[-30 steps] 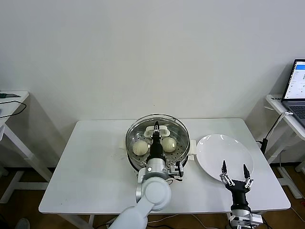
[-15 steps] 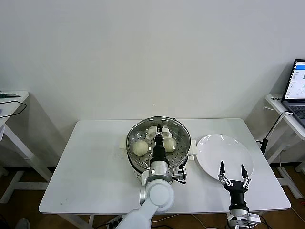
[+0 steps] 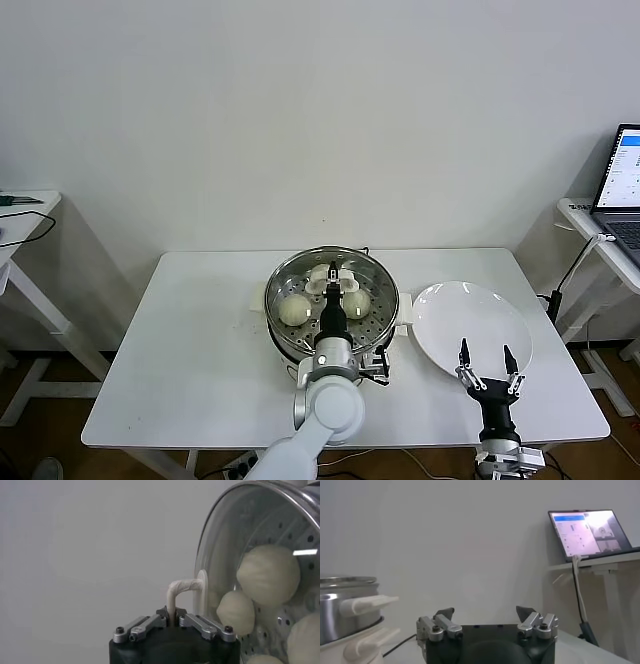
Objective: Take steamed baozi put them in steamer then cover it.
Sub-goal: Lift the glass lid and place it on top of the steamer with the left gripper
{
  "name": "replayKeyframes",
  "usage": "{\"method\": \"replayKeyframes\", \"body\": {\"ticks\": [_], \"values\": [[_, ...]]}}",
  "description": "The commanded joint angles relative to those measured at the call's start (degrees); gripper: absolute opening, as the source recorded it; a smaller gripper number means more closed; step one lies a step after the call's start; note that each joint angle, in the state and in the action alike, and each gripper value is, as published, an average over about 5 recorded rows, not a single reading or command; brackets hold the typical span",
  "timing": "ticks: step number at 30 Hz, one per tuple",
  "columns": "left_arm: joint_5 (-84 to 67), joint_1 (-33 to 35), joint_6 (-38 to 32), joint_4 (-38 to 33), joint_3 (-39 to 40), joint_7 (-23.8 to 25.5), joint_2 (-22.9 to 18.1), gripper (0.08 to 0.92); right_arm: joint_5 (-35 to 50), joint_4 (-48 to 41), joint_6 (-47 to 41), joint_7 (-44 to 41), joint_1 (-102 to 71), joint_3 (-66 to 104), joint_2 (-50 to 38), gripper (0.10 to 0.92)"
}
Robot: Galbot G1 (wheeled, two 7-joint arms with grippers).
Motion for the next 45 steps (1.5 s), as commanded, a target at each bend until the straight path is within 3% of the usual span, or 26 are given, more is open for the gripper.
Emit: {"method": "replayKeyframes", "body": {"ticks": [1,30,33,45], "values": [[0.1,-0.1,-0.2,0.4,-0.2,-0.1,0.0,0.188,-0.1,-0.2,0.0,0.0,0.2,-0.1,0.0,0.823],[-0.1,1.2,-1.8,-0.7,-1.0,-0.8,0.5,0.194,-0.6,-1.8,0.3,-0.3,1.6,-1.0,-0.2,0.823],[-0.3,2.3,-1.8,-3.1,-0.5,-0.9,1.6,0.248,-0.6,-2.1,0.5,-0.3,1.7,-1.0,-0.4,0.823],[-3.3,9.3,-0.9,-16.2,1.5,-2.4,9.8,0.591,-0.6,-3.9,1.1,-0.5,2.5,-1.3,-0.8,0.823]]}}
